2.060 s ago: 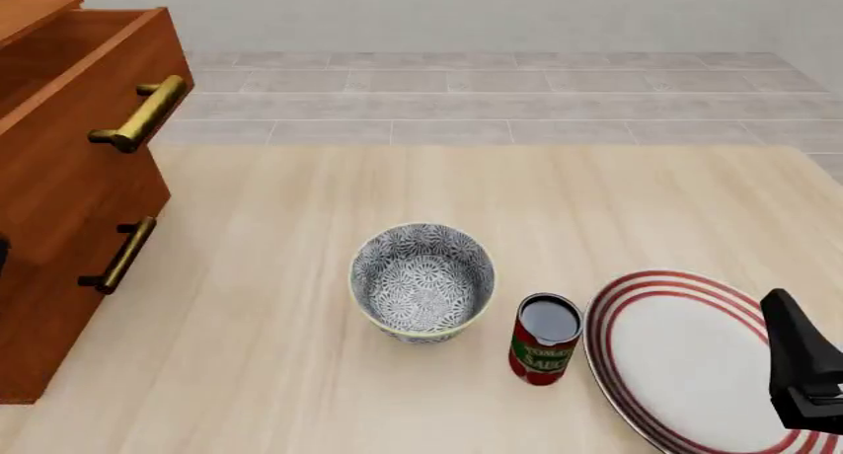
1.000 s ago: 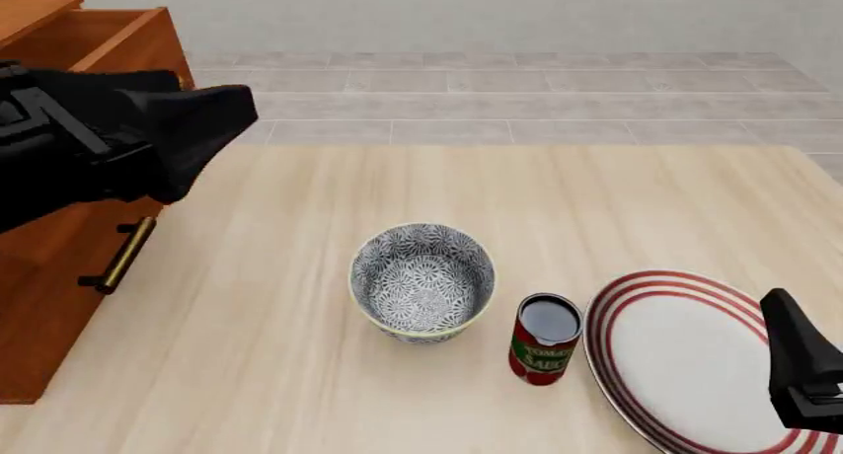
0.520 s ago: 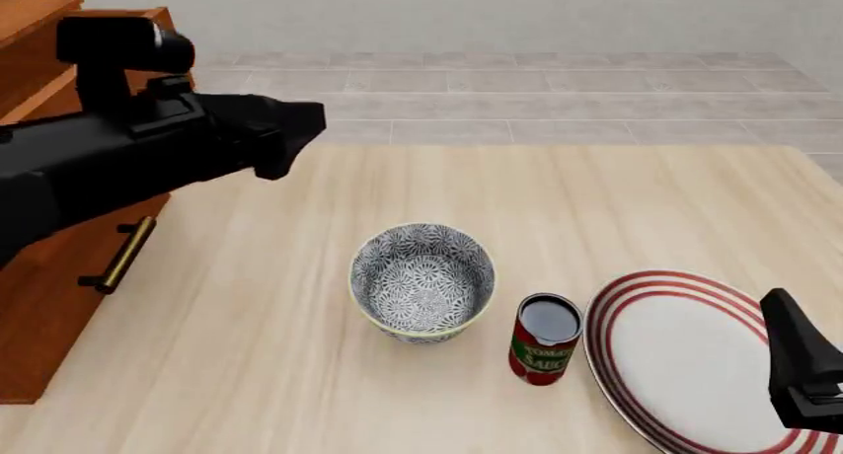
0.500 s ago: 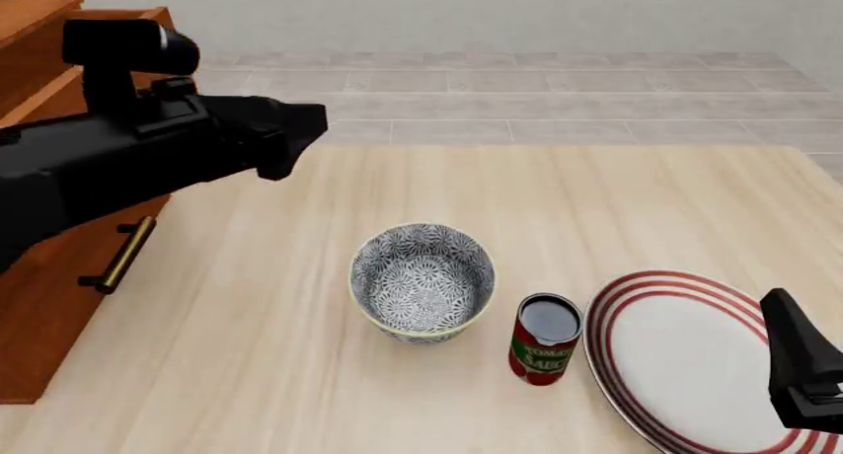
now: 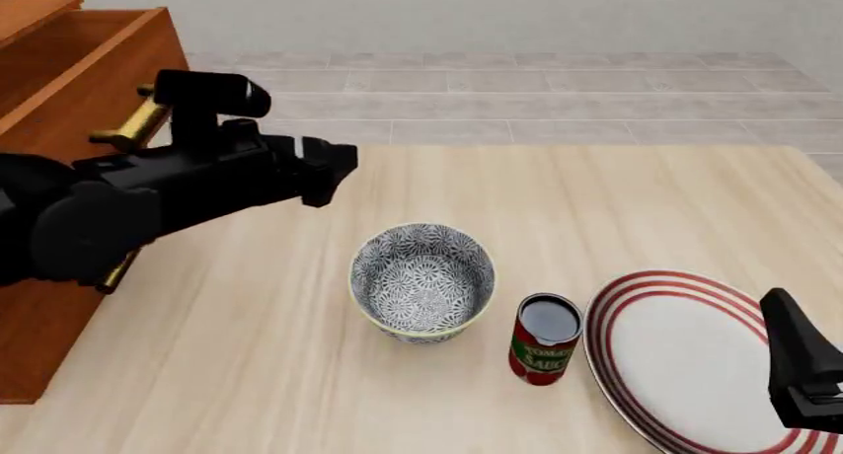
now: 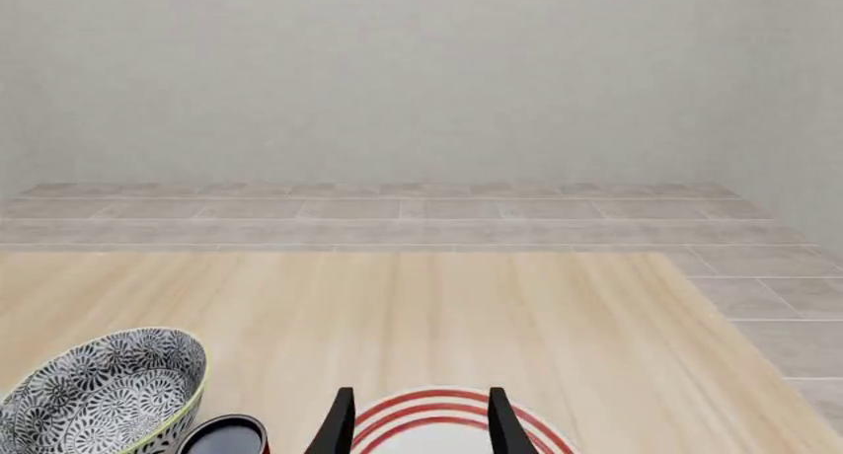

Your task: Put the bowl on top of the cabinet.

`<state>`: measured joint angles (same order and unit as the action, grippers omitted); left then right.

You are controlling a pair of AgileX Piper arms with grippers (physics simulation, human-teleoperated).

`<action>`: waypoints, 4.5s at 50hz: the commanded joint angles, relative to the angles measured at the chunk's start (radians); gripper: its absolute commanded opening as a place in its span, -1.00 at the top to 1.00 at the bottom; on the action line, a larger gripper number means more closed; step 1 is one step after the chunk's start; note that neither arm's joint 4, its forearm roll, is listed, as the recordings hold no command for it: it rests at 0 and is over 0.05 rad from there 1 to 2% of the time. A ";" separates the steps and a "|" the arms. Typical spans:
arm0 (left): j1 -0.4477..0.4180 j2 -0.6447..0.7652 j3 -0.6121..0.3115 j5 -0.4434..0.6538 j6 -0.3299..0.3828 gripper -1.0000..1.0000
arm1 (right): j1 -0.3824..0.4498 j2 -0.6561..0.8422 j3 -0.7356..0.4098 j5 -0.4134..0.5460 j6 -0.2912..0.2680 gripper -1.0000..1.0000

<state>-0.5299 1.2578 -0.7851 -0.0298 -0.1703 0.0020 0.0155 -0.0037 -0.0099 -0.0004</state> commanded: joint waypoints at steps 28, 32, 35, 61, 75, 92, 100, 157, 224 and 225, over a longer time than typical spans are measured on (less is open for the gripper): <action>-0.031 0.243 0.041 -0.159 0.005 -1.00 | 0.000 0.001 0.000 -0.001 0.000 -1.00; -0.035 0.266 0.049 -0.176 0.006 -1.00 | 0.000 0.001 0.000 -0.001 0.000 -1.00; -0.036 0.279 0.051 -0.184 0.006 -1.00 | 0.000 0.000 0.000 -0.001 0.000 -1.00; -0.047 0.368 0.088 -0.272 0.002 -1.00 | 0.000 0.001 0.000 -0.001 0.000 -1.00; -0.044 0.428 0.097 -0.316 0.004 -1.00 | 0.000 0.001 0.000 -0.001 0.000 -1.00; -0.052 0.536 0.104 -0.384 0.007 -1.00 | 0.000 0.000 0.000 -0.001 0.000 -1.00; -0.063 0.582 0.111 -0.418 0.013 -1.00 | 0.000 0.000 0.000 -0.001 0.000 -1.00; -0.059 0.303 0.227 -0.369 0.057 1.00 | 0.000 0.001 0.000 -0.001 0.000 -1.00; -0.113 -0.176 0.219 -0.075 0.063 1.00 | 0.000 0.000 0.000 -0.001 0.000 -1.00; -0.118 -0.185 0.219 -0.074 0.066 1.00 | 0.000 0.000 0.000 -0.001 0.000 -1.00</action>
<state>-0.6311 1.1439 -0.5515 -0.1462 -0.1164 0.0021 0.0160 -0.0034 -0.0108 -0.0004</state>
